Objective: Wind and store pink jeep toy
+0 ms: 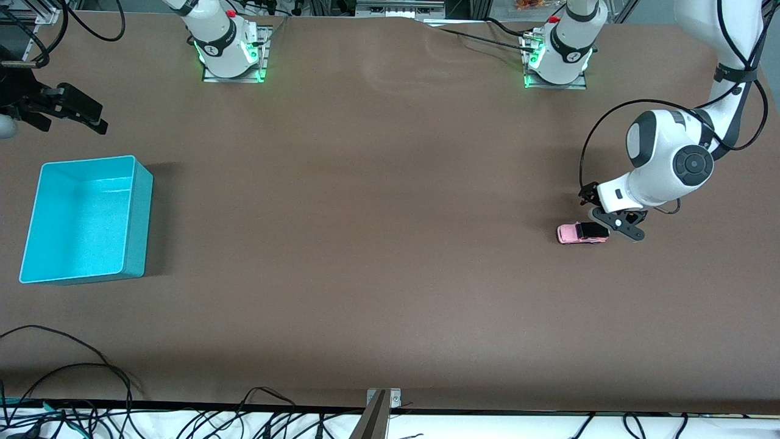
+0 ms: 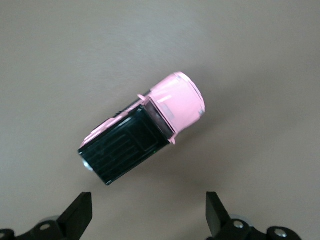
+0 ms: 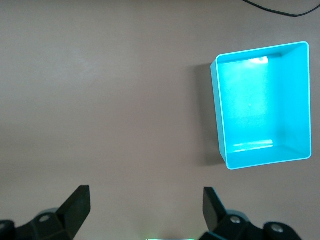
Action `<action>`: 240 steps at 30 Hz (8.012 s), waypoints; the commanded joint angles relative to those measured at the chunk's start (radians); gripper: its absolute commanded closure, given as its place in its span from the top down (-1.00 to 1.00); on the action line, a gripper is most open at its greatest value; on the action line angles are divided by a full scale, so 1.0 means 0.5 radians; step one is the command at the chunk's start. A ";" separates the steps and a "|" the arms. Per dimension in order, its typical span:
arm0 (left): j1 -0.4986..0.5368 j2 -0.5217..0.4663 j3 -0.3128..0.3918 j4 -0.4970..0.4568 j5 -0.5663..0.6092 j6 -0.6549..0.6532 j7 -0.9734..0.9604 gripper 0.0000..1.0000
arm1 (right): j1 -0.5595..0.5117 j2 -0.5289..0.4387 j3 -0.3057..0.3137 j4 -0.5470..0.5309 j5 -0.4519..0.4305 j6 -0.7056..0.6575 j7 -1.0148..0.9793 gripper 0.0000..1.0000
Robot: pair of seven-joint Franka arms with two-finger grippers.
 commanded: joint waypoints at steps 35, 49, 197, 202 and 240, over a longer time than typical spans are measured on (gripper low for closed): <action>-0.007 0.248 0.013 0.017 0.024 0.542 1.623 0.98 | 0.021 -0.015 0.008 0.022 0.006 -0.043 0.010 1.00; -0.016 0.229 0.010 0.017 0.024 0.542 1.758 -0.79 | 0.024 -0.003 0.045 0.025 -0.030 0.000 0.062 1.00; 0.217 0.321 0.246 0.179 -0.050 0.236 2.433 1.00 | 0.015 -0.024 -0.062 -0.141 -0.037 0.034 0.025 1.00; 0.193 0.254 0.246 0.308 -0.044 -0.052 2.436 1.00 | 0.015 -0.024 -0.062 -0.144 -0.040 0.034 0.022 1.00; 0.079 -0.047 0.246 0.631 -0.044 -0.163 2.405 1.00 | 0.012 -0.024 -0.071 -0.181 -0.031 0.049 0.031 1.00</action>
